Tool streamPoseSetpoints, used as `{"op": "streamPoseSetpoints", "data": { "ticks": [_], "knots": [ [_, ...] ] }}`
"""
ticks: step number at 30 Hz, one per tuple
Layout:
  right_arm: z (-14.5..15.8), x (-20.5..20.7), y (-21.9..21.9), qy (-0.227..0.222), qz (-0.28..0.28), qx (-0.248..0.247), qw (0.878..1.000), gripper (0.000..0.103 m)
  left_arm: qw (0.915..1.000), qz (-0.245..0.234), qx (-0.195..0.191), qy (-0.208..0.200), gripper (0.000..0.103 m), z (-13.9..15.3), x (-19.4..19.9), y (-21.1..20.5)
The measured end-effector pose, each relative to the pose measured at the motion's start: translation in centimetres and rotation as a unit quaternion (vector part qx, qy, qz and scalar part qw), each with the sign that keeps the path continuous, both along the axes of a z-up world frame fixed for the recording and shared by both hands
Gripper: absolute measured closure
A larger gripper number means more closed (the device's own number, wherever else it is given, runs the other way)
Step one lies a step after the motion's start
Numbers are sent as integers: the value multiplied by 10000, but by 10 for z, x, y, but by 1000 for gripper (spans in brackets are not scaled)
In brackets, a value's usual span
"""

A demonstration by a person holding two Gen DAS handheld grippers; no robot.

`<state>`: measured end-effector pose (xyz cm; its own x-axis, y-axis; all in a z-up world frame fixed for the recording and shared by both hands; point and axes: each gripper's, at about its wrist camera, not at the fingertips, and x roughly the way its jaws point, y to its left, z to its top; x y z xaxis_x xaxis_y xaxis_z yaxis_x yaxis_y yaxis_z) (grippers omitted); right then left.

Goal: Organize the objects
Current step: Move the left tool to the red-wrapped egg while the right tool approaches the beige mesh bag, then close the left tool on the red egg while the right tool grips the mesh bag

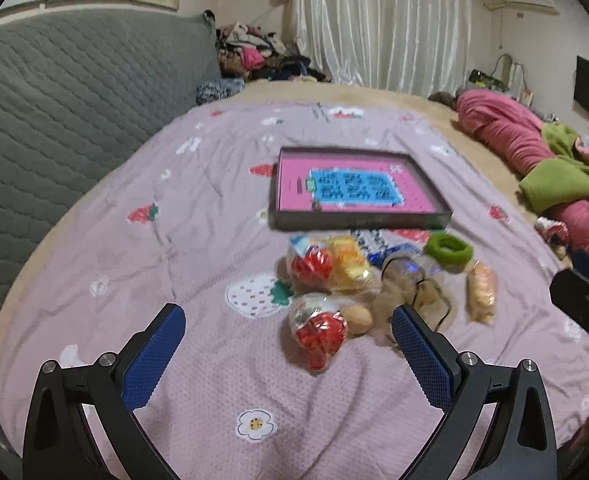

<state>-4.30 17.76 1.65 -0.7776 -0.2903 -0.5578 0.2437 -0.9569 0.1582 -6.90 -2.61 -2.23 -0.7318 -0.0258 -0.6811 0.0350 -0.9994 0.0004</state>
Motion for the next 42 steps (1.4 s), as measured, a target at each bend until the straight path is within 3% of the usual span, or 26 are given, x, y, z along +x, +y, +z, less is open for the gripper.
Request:
{"op": "streamPoseSetpoints", "data": {
  "ticks": [7, 11, 16, 23, 28, 31, 35, 39, 41, 42],
  "knots": [
    [-32, -28, -19, -278, -22, 626, 9976, 0, 9995, -138, -114, -260, 0, -36, -19, 8],
    [-48, -40, -19, -485, -30, 700, 9964, 0, 9992, -88, -152, -371, 0, -50, -32, 9],
    [-64, -54, -18, -666, -30, 852, 9941, 0, 9986, -139, -136, -488, 0, -60, -45, 9],
    [-84, -77, -31, -901, 51, 1447, 9853, 0, 9974, -108, -131, -704, 0, -77, -63, 11],
    [-93, -94, -40, -1078, 107, 1460, 9833, 1, 9973, -54, -251, -693, 1, -83, -71, 7],
    [-100, -105, -39, -1312, 75, 1368, 9818, 9, 9969, -107, -153, -764, 3, -86, -75, 2],
    [-113, -115, -41, -1721, 188, 1331, 9759, 37, 9960, -224, -111, -854, 6, -91, -75, 1],
    [-125, -115, -52, -1901, 404, 1572, 9683, 54, 9944, -303, -88, -1006, 9, -98, -76, 1],
    [-129, -115, -55, -1938, 462, 1599, 9668, 61, 9935, -384, 19, -1070, 17, -102, -77, 1],
    [-130, -114, -55, -1926, 487, 1595, 9670, 64, 9929, -430, 75, -1110, 28, -104, -78, 1]
  ]
}}
